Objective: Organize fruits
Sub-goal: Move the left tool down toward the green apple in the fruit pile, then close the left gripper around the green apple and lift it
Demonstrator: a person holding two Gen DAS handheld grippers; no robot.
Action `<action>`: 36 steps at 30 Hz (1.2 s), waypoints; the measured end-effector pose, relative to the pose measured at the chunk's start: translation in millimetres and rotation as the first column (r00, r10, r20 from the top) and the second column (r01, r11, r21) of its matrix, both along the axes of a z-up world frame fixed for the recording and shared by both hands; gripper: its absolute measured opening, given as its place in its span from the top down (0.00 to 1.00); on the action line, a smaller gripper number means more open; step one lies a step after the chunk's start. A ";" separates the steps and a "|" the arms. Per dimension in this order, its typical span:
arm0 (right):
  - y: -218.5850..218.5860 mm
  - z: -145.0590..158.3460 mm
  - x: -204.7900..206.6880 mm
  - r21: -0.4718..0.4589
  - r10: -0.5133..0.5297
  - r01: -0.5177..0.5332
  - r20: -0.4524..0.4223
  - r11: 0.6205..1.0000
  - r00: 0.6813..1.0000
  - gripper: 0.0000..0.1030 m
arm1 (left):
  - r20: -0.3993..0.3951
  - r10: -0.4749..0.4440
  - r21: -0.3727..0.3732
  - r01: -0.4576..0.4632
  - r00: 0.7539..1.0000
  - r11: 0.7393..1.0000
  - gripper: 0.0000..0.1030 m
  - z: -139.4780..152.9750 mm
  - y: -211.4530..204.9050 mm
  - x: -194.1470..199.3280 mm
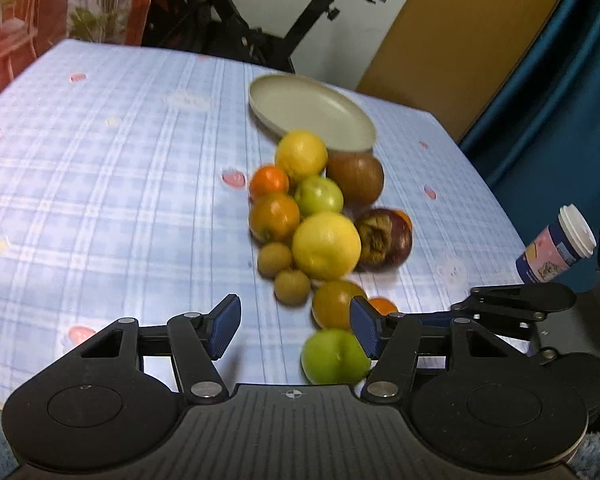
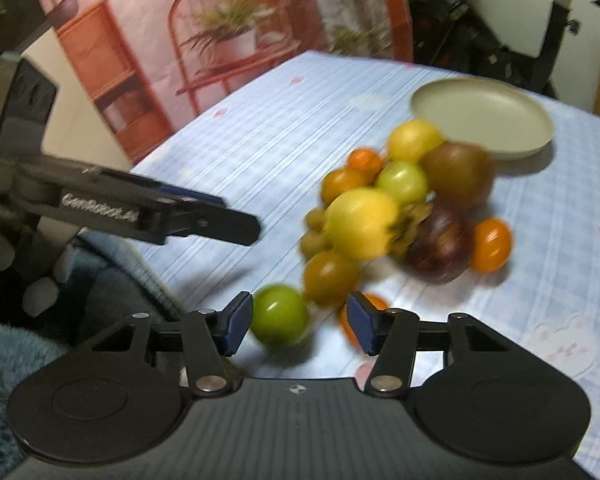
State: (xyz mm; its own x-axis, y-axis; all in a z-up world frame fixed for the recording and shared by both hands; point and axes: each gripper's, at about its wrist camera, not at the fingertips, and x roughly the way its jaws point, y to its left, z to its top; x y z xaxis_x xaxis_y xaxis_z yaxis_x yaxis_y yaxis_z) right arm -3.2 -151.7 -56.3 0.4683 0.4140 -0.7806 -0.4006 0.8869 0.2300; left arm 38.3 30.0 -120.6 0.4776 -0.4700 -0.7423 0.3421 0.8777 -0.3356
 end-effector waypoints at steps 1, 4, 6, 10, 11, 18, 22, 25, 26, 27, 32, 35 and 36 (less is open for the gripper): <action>2.8 -2.1 0.3 -0.006 0.012 -0.012 -0.014 1.000 1.000 0.51 | -0.004 -0.008 -0.002 0.008 1.000 1.000 0.39 -1.0 -0.8 -0.6; 11.6 -9.1 1.8 -0.028 0.039 -0.040 -0.036 0.999 0.999 0.55 | -0.012 -0.029 -0.007 0.029 0.999 1.000 0.39 -3.8 -2.8 -1.8; 13.9 -12.6 4.8 -0.036 0.045 -0.046 -0.044 0.998 0.998 0.56 | -0.029 -0.037 -0.010 0.037 0.999 0.999 0.39 -7.9 -3.8 0.2; 16.4 -18.9 6.6 -0.038 0.046 -0.049 -0.060 0.998 0.997 0.56 | -0.066 -0.063 -0.017 0.062 0.996 0.998 0.39 -14.9 -7.8 0.9; 16.8 -19.9 6.3 -0.036 0.046 -0.049 -0.065 0.998 0.997 0.56 | -0.068 -0.069 -0.021 0.068 0.995 0.998 0.39 -15.9 -8.1 0.1; 20.5 -26.1 9.2 -0.019 0.050 -0.051 -0.074 0.999 0.996 0.56 | -0.094 -0.121 -0.008 0.120 0.988 0.993 0.39 -24.2 -18.7 -1.0; 19.8 -27.3 8.2 -0.002 0.047 -0.047 -0.078 0.999 0.996 0.55 | -0.126 -0.119 -0.021 0.117 0.985 0.993 0.39 -28.0 -18.2 1.9; 20.2 -29.7 8.2 -0.002 0.050 -0.050 -0.086 0.999 0.995 0.55 | -0.148 -0.128 -0.046 0.123 0.981 0.991 0.43 -32.2 -18.2 4.5; 20.4 -30.1 8.3 0.000 0.050 -0.050 -0.088 0.999 0.995 0.55 | -0.160 -0.134 -0.064 0.125 0.978 0.990 0.46 -34.0 -17.6 5.7; 19.9 -31.2 8.9 0.004 0.050 -0.050 -0.090 0.999 0.995 0.55 | -0.171 -0.138 -0.079 0.126 0.975 0.989 0.47 -36.4 -17.3 7.1; 18.8 -35.3 10.7 0.019 0.047 -0.045 -0.100 0.999 0.994 0.55 | -0.178 -0.148 -0.102 0.131 0.973 0.986 0.51 -37.9 -16.0 8.1; 17.2 -35.4 11.1 0.025 0.046 -0.044 -0.098 0.999 0.994 0.54 | -0.170 -0.146 -0.094 0.131 0.975 0.987 0.51 -36.2 -16.5 7.3; 17.5 -35.2 10.7 0.023 0.047 -0.045 -0.095 0.999 0.994 0.55 | -0.163 -0.147 -0.090 0.134 0.976 0.987 0.51 -35.3 -16.6 6.6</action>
